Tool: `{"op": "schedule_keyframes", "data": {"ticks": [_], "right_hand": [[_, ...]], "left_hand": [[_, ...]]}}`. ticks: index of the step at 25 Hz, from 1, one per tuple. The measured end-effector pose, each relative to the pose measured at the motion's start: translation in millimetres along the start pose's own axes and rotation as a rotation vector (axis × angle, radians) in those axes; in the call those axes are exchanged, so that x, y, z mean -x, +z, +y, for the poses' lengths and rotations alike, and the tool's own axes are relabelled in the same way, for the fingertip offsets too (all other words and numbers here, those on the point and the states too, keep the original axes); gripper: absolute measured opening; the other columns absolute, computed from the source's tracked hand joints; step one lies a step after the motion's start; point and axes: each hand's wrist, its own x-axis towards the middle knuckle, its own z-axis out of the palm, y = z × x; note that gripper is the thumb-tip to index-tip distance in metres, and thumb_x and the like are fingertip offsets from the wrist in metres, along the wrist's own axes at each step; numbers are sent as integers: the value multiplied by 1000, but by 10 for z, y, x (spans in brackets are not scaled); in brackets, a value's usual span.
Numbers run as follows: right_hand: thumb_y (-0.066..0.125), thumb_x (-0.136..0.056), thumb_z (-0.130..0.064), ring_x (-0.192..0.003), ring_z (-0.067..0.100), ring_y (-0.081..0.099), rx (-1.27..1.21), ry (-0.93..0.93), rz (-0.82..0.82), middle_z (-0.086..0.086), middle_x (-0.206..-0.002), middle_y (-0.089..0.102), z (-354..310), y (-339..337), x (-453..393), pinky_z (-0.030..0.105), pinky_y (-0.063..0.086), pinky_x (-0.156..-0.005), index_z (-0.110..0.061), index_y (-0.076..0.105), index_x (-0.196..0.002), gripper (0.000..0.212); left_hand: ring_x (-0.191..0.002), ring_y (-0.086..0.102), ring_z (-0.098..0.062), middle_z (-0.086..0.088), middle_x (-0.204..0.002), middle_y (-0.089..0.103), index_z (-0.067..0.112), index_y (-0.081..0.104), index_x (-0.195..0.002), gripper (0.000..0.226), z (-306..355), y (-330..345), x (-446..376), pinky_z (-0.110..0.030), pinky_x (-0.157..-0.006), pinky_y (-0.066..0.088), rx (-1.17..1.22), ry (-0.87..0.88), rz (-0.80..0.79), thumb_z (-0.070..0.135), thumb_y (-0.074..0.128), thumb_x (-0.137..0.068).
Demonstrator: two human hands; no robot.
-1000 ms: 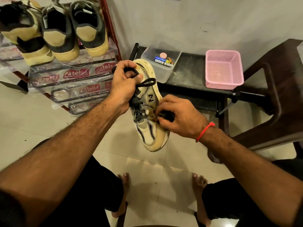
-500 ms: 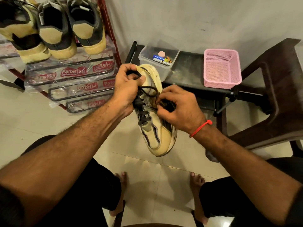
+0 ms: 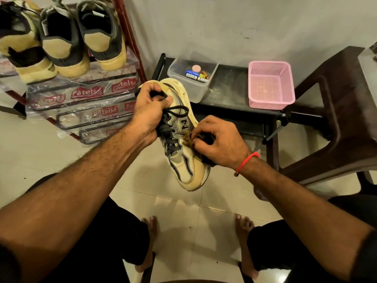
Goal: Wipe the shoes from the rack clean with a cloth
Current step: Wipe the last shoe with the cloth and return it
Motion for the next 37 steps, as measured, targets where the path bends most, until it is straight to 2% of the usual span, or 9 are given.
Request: {"op": "schedule_keyframes", "data": {"ticks": [5, 10, 14, 18, 21, 24, 29, 34, 37], "right_hand": [[71, -90, -20, -90, -1, 56, -102, 213, 253, -11, -98, 61, 93, -126, -270, 4, 42, -81, -18, 74, -100, 11], [73, -90, -22, -93, 1, 62, -367, 410, 329, -15, -94, 65, 137, -260, -191, 16, 51, -80, -23, 72, -106, 16], [75, -88, -25, -94, 4, 63, -401, 370, 532, -7, -98, 65, -102, -394, 31, 23, 55, -84, -22, 70, -109, 21], [68, -92, -26, -106, 14, 63, -413, 228, 836, 6, -112, 66, -320, -308, 361, 38, 53, -97, -21, 70, -106, 15], [68, -93, -18, -115, 22, 63, -717, 230, 955, 10, -117, 68, -353, -421, 367, 46, 53, -100, -16, 70, -106, 14], [73, -86, -22, -115, 31, 64, -881, 250, 1028, 17, -116, 70, -286, -703, 349, 53, 53, -98, -18, 74, -97, 12], [74, -85, -19, -115, 32, 65, -965, 275, 987, 17, -116, 70, -231, -710, 499, 52, 53, -98, -19, 74, -93, 8], [72, -88, -24, -103, 24, 67, -713, 283, 776, 11, -108, 70, -208, -458, 527, 52, 55, -94, -23, 73, -97, 10], [71, -84, -41, -106, 23, 66, -620, 267, 676, 7, -111, 69, -223, -384, 495, 50, 55, -93, -30, 73, -100, 19]], "left_hand": [[-81, 65, -19, -3, -88, 66, 21, 52, -94, 31, 24, 10, -8, -40, -72, 61, 79, -53, 28, -9, 56, -95], [-82, 67, -20, -6, -95, 69, 19, 58, -102, 29, 142, -27, -35, -38, -68, 63, 118, -18, 91, -8, 57, -95], [-90, 69, -28, -12, -114, 70, 25, 61, -110, 33, 255, -171, -157, -55, -85, 59, 310, -214, 299, -1, 47, -96], [-118, 67, -27, -9, -130, 68, 12, 69, -125, 33, 344, -164, 54, -48, -103, 54, 353, -466, 114, 17, 47, -101], [-76, 71, -21, -11, -103, 71, 9, 71, -104, 23, 353, 30, 517, -31, -72, 62, 176, -478, -133, 24, 55, -100], [-92, 70, -18, -12, -123, 70, 15, 58, -130, 41, 294, 124, 773, -29, -73, 59, -77, -258, -248, 31, 71, -94], [-117, 58, -11, 10, -126, 56, 38, 35, -143, 53, 254, 181, 1038, -37, -102, 50, -454, 131, -263, 39, 64, -98], [-98, 76, -31, -11, -114, 76, 21, 53, -137, 64, 295, 58, 922, -56, -81, 60, 212, -399, 27, 37, 83, -82], [-77, 74, -20, -10, -114, 75, 23, 55, -136, 66, 127, -19, 974, -54, -87, 60, 237, -363, 165, 25, 88, -79]]}}
